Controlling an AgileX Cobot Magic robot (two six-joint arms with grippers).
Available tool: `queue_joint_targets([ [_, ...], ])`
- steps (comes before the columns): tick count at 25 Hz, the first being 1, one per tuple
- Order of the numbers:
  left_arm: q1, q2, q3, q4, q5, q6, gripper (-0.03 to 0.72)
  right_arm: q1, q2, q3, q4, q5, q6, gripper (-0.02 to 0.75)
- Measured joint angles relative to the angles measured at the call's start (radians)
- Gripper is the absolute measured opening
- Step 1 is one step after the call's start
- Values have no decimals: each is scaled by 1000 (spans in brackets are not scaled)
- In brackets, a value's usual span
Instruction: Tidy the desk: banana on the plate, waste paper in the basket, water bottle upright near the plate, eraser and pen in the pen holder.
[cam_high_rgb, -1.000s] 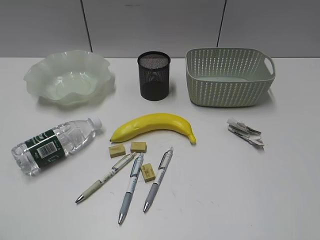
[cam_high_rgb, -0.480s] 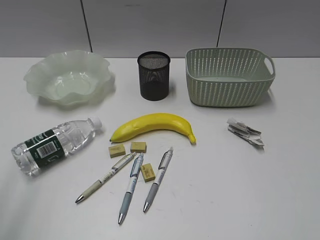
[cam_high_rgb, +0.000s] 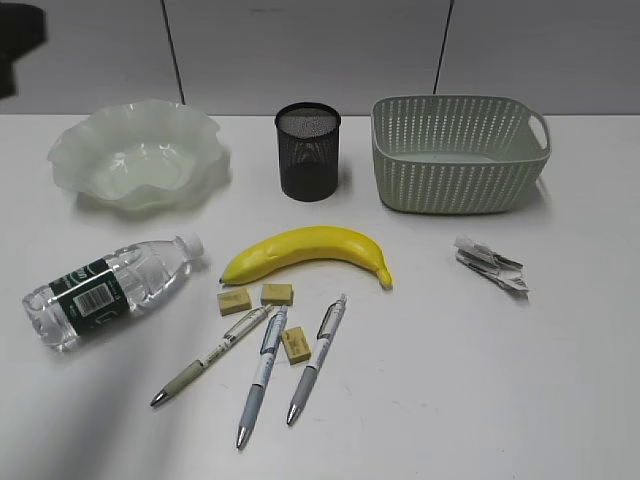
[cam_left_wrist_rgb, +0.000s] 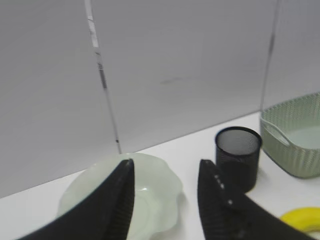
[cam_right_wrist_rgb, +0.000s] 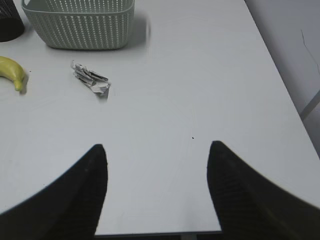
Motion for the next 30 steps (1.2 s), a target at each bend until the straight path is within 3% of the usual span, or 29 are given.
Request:
queue_joint_targets([
  [4, -109, 201, -100, 55, 26, 3, 345, 0, 0, 0, 0, 0, 0, 500],
  [10, -205, 506, -377, 54, 294, 4, 529, 0, 0, 0, 0, 0, 0, 500],
  [15, -238, 702, -583, 31, 527, 77, 553, 0, 0, 0, 0, 0, 0, 500],
  [23, -243, 915, -809, -269, 822, 458, 553, 0, 0, 0, 0, 0, 0, 500],
  [30, -244, 1086, -970, -307, 917, 503, 600, 0, 0, 0, 0, 0, 0, 500],
])
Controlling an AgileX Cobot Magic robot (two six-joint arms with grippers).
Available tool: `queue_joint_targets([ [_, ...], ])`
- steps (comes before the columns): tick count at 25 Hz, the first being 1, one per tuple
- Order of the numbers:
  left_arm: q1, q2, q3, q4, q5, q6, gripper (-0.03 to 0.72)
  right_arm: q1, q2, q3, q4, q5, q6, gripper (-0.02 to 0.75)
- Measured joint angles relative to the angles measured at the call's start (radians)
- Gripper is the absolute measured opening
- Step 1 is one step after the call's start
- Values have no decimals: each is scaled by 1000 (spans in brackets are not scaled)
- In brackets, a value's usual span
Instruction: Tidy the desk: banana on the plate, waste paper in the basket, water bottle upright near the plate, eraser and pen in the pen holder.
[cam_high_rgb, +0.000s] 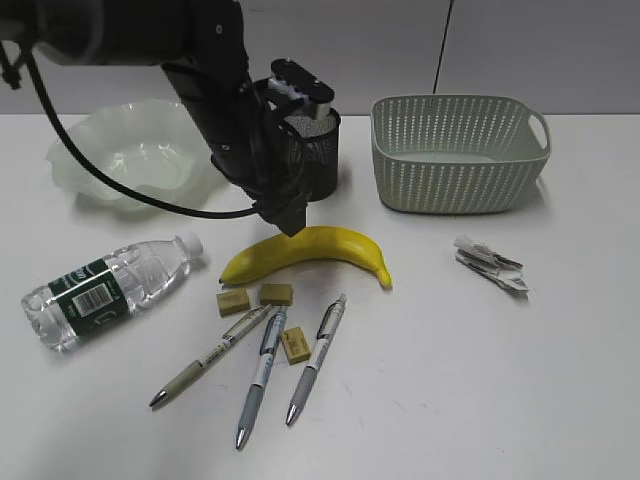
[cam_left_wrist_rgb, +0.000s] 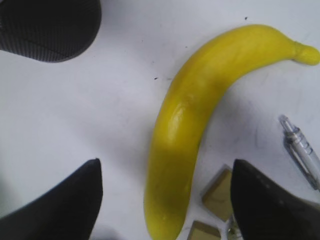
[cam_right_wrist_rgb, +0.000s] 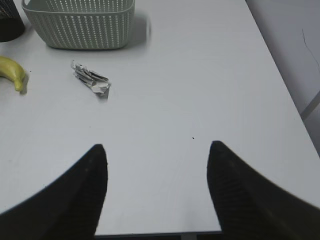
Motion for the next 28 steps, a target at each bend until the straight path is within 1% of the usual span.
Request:
queue_joint_targets([
  [5, -1, 116, -103, -18, 97, 18, 614, 0, 0, 0, 0, 0, 0, 500],
  [13, -1, 235, -184, 13, 131, 20, 608, 0, 0, 0, 0, 0, 0, 500],
  [15, -1, 251, -185, 14, 126, 20, 562, 0, 0, 0, 0, 0, 0, 500],
  [16, -1, 255, -185, 17, 126, 20, 510, 0, 0, 0, 0, 0, 0, 500],
  [18, -4, 256, -189, 26, 121, 20, 362, 0, 0, 0, 0, 0, 0, 500],
  [19, -8, 257, -196, 27, 124, 21, 309, 0, 0, 0, 0, 0, 0, 500],
  [20, -11, 258, -206, 28, 129, 21, 320, 0, 0, 0, 0, 0, 0, 500],
  [24, -33, 250, -281, 32, 156, 21, 319, 0, 0, 0, 0, 0, 0, 500],
  [28, -55, 194, -387, 21, 244, 21, 319, 0, 0, 0, 0, 0, 0, 500],
])
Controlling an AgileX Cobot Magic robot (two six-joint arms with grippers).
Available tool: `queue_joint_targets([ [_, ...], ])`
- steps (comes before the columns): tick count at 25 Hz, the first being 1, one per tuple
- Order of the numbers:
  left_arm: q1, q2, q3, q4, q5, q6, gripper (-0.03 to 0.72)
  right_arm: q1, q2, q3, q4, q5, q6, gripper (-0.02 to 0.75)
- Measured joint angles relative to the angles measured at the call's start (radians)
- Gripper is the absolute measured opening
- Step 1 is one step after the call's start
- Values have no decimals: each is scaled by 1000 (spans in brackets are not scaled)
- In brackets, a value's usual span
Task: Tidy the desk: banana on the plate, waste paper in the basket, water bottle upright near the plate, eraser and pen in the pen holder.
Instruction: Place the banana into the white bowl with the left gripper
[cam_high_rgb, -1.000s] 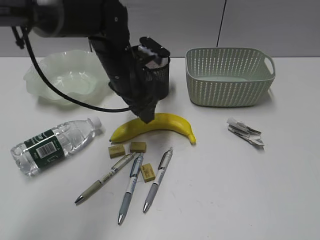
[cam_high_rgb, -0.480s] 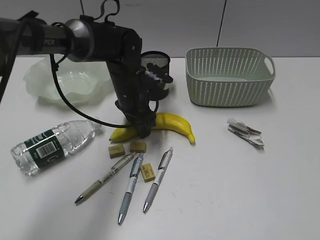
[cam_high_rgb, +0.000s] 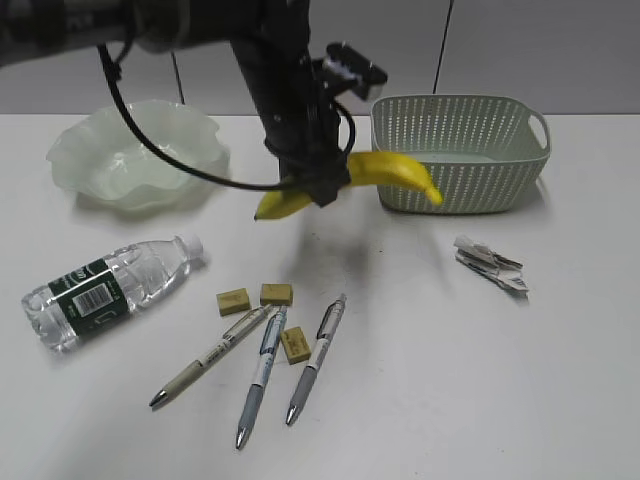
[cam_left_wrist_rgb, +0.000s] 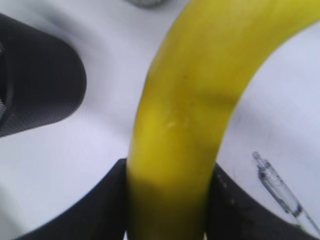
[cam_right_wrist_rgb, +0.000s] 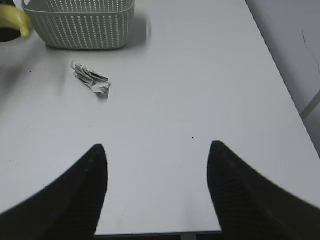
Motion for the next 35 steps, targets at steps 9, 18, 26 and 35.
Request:
queue_joint_targets([
  [9, 77, -275, -118, 72, 110, -78, 319, 0, 0, 0, 0, 0, 0, 500],
  [18, 458, -226, -116, 29, 112, -148, 319, 0, 0, 0, 0, 0, 0, 500],
  [26, 550, 24, -113, -1, 58, -153, 319, 0, 0, 0, 0, 0, 0, 500],
  [35, 545, 74, -113, 37, 5, -218, 502, 0, 0, 0, 0, 0, 0, 500],
])
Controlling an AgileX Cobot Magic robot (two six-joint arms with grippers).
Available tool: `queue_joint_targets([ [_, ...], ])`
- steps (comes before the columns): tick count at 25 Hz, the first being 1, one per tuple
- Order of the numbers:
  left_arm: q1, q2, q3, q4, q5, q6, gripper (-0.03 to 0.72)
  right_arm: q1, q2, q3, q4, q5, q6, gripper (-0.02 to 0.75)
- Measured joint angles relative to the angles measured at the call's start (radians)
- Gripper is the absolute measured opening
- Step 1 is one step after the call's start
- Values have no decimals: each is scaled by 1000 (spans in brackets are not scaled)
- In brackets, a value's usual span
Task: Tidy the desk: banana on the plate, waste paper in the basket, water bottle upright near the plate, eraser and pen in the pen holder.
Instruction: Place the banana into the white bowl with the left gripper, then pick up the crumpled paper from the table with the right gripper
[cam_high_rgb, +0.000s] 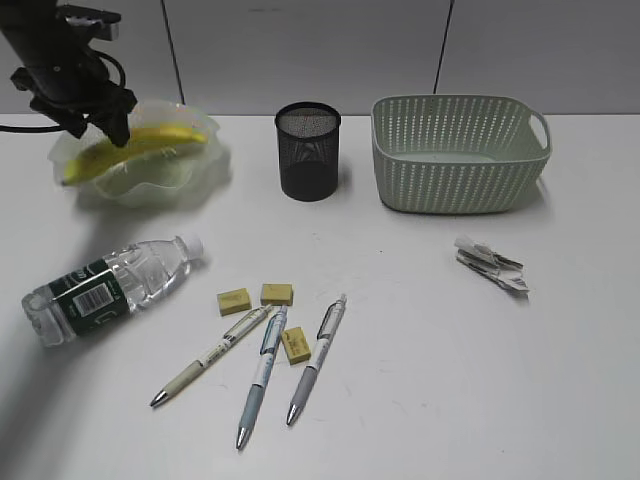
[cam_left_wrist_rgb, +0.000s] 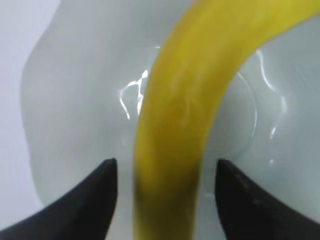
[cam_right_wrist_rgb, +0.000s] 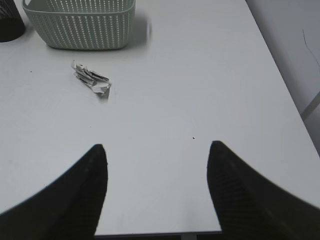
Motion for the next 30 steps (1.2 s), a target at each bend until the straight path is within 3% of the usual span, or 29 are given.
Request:
queue_joint_targets([
  [2, 0, -2, 0, 13, 6, -11, 583, 0, 0, 0, 0, 0, 0, 500],
  [5, 0, -14, 0, 33, 40, -16, 607, 0, 0, 0, 0, 0, 0, 500],
  [14, 0, -236, 1, 7, 106, -68, 466, 0, 0, 0, 0, 0, 0, 500],
  [21, 0, -486, 26, 2, 107, -137, 426, 0, 0, 0, 0, 0, 0, 500],
  [26, 0, -730, 228, -14, 105, -143, 419, 0, 0, 0, 0, 0, 0, 500],
  [30, 0, -927, 501, -19, 108, -146, 418, 0, 0, 0, 0, 0, 0, 500],
])
